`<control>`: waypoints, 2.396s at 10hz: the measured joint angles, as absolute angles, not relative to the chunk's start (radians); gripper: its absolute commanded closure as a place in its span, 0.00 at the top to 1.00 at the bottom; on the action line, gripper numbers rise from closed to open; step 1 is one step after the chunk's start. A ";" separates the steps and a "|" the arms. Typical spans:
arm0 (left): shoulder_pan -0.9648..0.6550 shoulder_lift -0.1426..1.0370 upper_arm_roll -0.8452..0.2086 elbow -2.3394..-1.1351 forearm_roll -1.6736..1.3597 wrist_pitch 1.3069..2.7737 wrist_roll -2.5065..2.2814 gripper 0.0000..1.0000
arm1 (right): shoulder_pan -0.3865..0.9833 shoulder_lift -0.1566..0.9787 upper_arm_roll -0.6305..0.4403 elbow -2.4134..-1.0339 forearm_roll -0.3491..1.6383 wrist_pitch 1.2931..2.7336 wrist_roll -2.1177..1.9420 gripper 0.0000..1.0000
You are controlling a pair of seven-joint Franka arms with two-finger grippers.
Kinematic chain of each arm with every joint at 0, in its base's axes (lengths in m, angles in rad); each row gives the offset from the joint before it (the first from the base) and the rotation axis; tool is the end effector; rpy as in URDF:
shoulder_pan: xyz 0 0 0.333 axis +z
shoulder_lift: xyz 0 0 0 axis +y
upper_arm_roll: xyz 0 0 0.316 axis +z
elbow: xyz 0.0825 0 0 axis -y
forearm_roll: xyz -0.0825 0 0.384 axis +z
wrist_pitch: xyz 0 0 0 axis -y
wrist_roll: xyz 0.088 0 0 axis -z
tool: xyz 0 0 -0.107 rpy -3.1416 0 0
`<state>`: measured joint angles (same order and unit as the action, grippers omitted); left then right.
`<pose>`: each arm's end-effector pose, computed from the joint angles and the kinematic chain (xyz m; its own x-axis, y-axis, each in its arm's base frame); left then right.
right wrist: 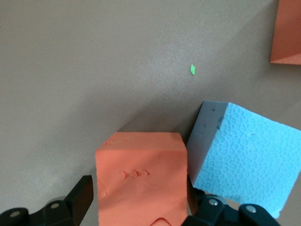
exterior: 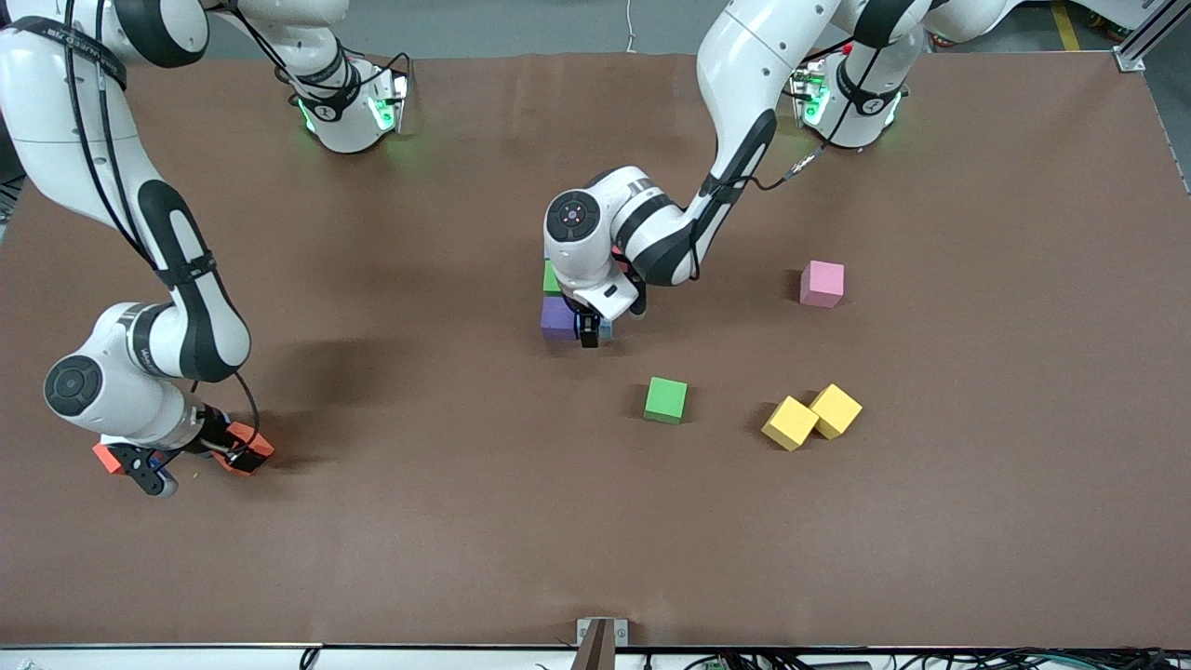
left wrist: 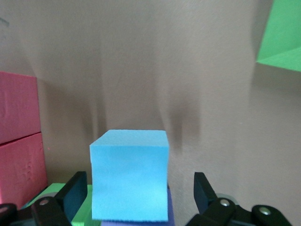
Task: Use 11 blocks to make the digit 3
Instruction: 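Grasp the orange cube with the right gripper while the left gripper grasps green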
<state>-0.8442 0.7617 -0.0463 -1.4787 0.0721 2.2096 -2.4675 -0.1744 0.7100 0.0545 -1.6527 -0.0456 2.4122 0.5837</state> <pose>0.4558 -0.5507 0.2219 0.0253 0.9989 0.0389 0.9997 -0.0254 0.0005 0.6848 -0.0872 0.2016 0.7738 -0.6322 0.0405 -0.6314 -0.7748 -0.0309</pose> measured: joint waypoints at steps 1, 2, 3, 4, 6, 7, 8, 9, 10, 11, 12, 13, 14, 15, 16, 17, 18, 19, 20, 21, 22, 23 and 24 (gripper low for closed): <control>-0.842 0.731 -0.046 -1.474 0.094 2.166 -2.457 1.00 | -0.174 0.710 0.055 -1.652 -0.046 2.412 0.580 0.06; -0.838 0.688 -0.045 -1.471 0.107 2.108 -2.429 1.00 | -0.174 0.709 0.055 -1.648 -0.046 2.408 0.579 0.00; -0.828 0.644 -0.041 -1.471 0.110 2.060 -2.393 1.00 | -0.174 0.710 0.055 -1.646 -0.046 2.408 0.578 0.00; -0.801 0.610 -0.037 -1.472 0.114 2.033 -2.350 1.00 | -0.173 0.710 0.056 -1.646 -0.047 2.408 0.577 0.00; -0.693 0.596 -0.034 -1.475 0.116 2.029 -2.211 1.00 | -0.166 0.710 0.059 -1.643 -0.047 2.399 0.571 0.00; -0.631 0.603 -0.035 -1.479 0.116 2.047 -2.125 1.00 | -0.151 0.708 0.063 -1.636 -0.047 2.366 0.568 0.00; -0.580 0.614 -0.036 -1.482 0.116 2.085 -2.050 1.00 | -0.120 0.697 0.070 -1.623 -0.047 2.308 0.565 0.00; -0.550 0.633 -0.037 -1.486 0.116 2.143 -1.997 1.00 | -0.069 0.663 0.075 -1.612 -0.047 2.236 0.564 0.00; -0.545 0.661 -0.038 -1.488 0.116 2.212 -1.983 1.00 | 0.000 0.618 0.081 -1.609 -0.047 2.175 0.566 0.00; -0.551 0.692 -0.040 -1.489 0.115 2.268 -1.988 1.00 | 0.089 0.581 0.084 -1.609 -0.046 2.137 0.602 0.00; -0.557 0.717 -0.044 -1.488 0.114 2.301 -2.001 1.00 | 0.181 0.560 0.086 -1.610 -0.045 2.121 0.648 0.00; -0.561 0.734 -0.046 -1.488 0.114 2.314 -2.006 1.00 | 0.271 0.553 0.087 -1.610 -0.041 2.122 0.684 0.00; -0.562 0.739 -0.046 -1.487 0.114 2.316 -2.006 1.00 | 0.350 0.554 0.086 -1.611 -0.031 2.142 0.722 0.00; -0.561 0.739 -0.046 -1.487 0.114 2.316 -2.006 1.00 | 0.413 0.555 0.085 -1.613 -0.020 2.181 0.742 0.00; -0.562 0.741 -0.046 -1.488 0.114 2.316 -2.006 1.00 | 0.464 0.557 0.084 -1.616 -0.017 2.221 0.747 0.00; -0.564 0.747 -0.047 -1.489 0.114 2.315 -2.006 1.00 | 0.509 0.563 0.083 -1.621 -0.017 2.259 0.748 0.00; -0.567 0.762 -0.048 -1.490 0.114 2.315 -2.006 1.00 | 0.545 0.577 0.082 -1.624 -0.017 2.292 0.749 0.00; -0.571 0.780 -0.048 -1.491 0.114 2.316 -2.007 1.00 | 0.571 0.594 0.081 -1.625 -0.018 2.317 0.749 0.00; -0.573 0.794 -0.049 -1.491 0.113 2.318 -2.007 1.00 | 0.584 0.610 0.080 -1.626 -0.023 2.336 0.749 0.00; -0.574 0.801 -0.049 -1.491 0.109 2.320 -2.008 1.00 | 0.588 0.624 0.079 -1.630 -0.027 2.351 0.748 0.00; -0.574 0.803 -0.049 -1.490 0.102 2.320 -2.008 0.99 | 0.588 0.634 0.078 -1.635 -0.028 2.361 0.747 0.00; -0.574 0.803 -0.049 -1.489 0.097 2.323 -2.008 0.73 | 0.589 0.639 0.077 -1.638 -0.029 2.363 0.744 0.00; -0.574 0.802 -0.049 -1.488 0.086 2.329 -2.008 0.39 | 0.595 0.640 0.077 -1.642 -0.029 2.365 0.743 0.00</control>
<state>-0.5742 0.8025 -0.0492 -1.4884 0.0856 2.3288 -2.0080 0.5954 0.6402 0.0766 -1.6418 -0.0290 2.3646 0.7427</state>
